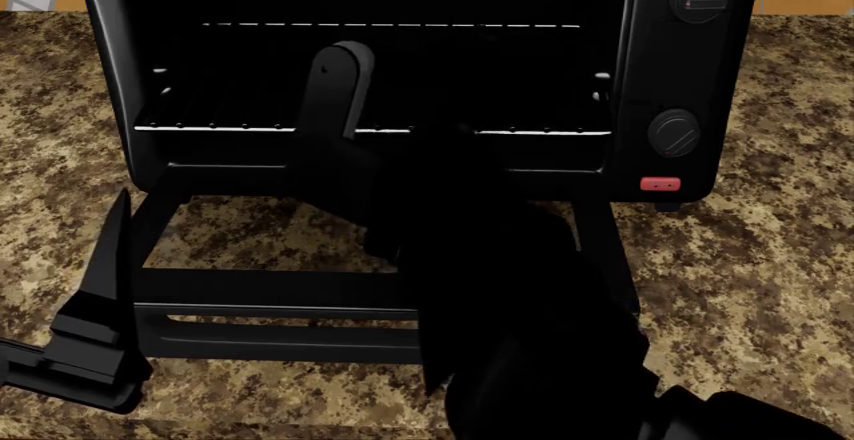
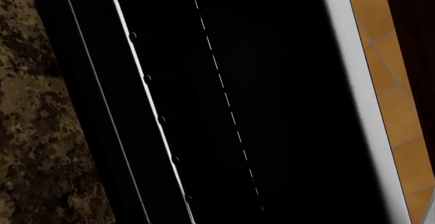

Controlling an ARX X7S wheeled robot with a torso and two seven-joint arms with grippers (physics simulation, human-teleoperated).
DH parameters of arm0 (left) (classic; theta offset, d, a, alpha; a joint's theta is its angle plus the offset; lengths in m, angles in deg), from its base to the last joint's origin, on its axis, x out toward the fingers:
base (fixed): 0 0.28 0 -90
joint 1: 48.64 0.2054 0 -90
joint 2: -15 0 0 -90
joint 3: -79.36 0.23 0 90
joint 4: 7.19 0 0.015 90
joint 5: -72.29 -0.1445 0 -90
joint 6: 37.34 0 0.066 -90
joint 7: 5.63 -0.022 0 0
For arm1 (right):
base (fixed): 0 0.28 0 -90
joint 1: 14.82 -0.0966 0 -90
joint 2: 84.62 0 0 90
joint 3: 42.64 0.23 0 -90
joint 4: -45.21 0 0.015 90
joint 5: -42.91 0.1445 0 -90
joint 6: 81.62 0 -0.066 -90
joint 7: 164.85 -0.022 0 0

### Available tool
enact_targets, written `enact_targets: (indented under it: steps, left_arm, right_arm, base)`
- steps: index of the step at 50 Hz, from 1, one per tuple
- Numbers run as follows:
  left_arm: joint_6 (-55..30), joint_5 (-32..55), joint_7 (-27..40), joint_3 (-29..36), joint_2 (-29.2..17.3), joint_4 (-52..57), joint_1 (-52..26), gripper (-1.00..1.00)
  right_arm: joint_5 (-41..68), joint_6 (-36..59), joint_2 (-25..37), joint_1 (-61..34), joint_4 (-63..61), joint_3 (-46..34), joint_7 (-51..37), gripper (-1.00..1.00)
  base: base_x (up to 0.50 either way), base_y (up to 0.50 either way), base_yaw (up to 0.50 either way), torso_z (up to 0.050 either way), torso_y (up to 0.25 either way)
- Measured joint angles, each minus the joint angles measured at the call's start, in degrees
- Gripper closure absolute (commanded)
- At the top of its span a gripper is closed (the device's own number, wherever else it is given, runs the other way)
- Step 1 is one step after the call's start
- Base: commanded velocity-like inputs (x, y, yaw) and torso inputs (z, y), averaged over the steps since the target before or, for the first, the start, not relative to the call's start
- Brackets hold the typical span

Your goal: Fully slide the toaster oven rack0 out.

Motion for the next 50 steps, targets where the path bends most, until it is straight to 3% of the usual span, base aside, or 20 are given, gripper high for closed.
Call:
enact_targets:
  steps: [14,15,26,40,50]
  left_arm:
    - [-0.8,1.1,0.3,0.1,0.1,1.1,-0.7,-1.0]
    - [-0.8,1.1,0.4,0.1,0.2,1.2,-0.8,-1.0]
    - [-0.7,1.6,0.9,-0.1,0.3,2.0,-0.9,-1.0]
    - [-1.0,1.8,1.6,0.3,0.1,2.2,-1.4,-1.0]
    - [-2.5,2.1,2.2,0.4,-0.2,3.6,-2.1,-1.0]
  right_arm:
    - [0.7,-7.9,-4.8,-3.1,13.9,-1.5,1.2,-1.0]
    - [0.8,-8.5,-5.1,-3.3,14.9,-1.5,1.3,1.0]
    - [-8.7,-11.4,-5.6,-2.1,14.7,-0.1,8.9,1.0]
    - [-15.8,-2.4,2.8,4.5,-9.6,2.5,13.1,1.0]
    - [-5.1,10.1,7.7,11.1,-28.7,2.0,2.9,1.0]
  base:
    - [0.0,0.0,0.0,0.0,0.0]
    - [0.0,0.0,0.0,0.0,0.0]
    - [-0.01,0.0,-0.01,0.0,0.0]
    - [-0.01,0.0,-0.01,0.0,0.003]
    - [0.0,0.0,0.0,0.0,0.001]
